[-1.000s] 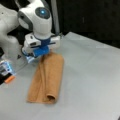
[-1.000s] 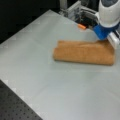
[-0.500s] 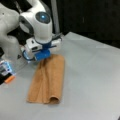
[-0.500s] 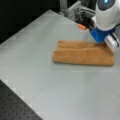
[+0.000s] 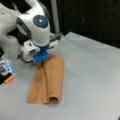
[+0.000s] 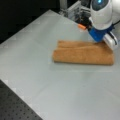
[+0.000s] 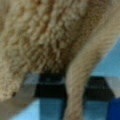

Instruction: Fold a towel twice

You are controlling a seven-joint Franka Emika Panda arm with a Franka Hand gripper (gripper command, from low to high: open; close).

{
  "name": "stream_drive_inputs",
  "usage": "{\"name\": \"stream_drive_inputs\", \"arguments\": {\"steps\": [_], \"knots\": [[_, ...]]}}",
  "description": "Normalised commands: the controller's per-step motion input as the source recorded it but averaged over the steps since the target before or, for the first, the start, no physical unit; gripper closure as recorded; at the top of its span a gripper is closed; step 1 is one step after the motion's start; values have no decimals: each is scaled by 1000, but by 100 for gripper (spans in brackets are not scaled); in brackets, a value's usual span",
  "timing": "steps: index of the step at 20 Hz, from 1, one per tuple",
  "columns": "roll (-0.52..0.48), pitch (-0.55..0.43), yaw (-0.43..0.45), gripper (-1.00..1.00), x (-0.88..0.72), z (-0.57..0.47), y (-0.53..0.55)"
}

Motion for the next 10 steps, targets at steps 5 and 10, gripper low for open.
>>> {"name": "stream_drive_inputs", "arguments": {"steps": [5, 10], "knots": [[76, -441, -40, 100, -1000, -168, -197], [55, -507, -43, 100, -983, -190, -83]]}}
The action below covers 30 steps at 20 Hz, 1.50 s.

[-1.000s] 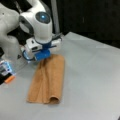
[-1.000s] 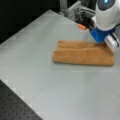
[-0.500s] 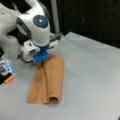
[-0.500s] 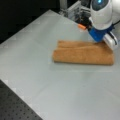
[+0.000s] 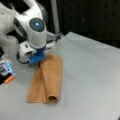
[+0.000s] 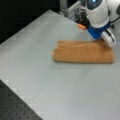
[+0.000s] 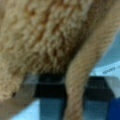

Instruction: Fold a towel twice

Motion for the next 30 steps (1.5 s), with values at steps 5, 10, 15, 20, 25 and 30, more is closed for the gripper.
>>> {"name": "stream_drive_inputs", "arguments": {"steps": [5, 10, 15, 20, 25, 30], "knots": [[22, -552, -68, -100, -888, -285, 9], [27, -574, -92, -100, -848, -316, 60], [30, -571, -82, -100, -860, -281, 65], [41, -556, -65, -100, -907, -224, 24], [54, -521, -46, -100, -944, -45, -2], [-27, -578, -65, -100, -769, 170, 43]]}}
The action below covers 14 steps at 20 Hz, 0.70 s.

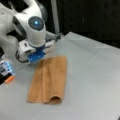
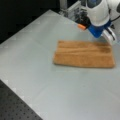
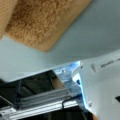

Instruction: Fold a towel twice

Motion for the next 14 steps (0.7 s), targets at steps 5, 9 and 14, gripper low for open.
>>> {"name": "stream_drive_inputs", "arguments": {"steps": [5, 9, 14], "knots": [[-130, -516, -107, -100, -329, 124, 236], [-165, -387, -144, -100, 119, -100, 501], [-161, -194, -167, -100, 174, -164, 449]]}}
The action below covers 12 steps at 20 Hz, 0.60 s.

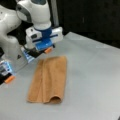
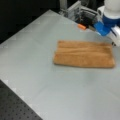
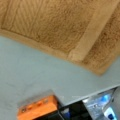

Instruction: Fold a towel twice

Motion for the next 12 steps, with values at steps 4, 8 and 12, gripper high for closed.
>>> {"name": "stream_drive_inputs", "arguments": {"steps": [4, 8, 12], "knots": [[-105, 28, -110, -100, 250, -109, 341], [-159, 162, -33, -100, 349, -102, 343], [-202, 228, 65, -100, 381, 26, 258]]}}
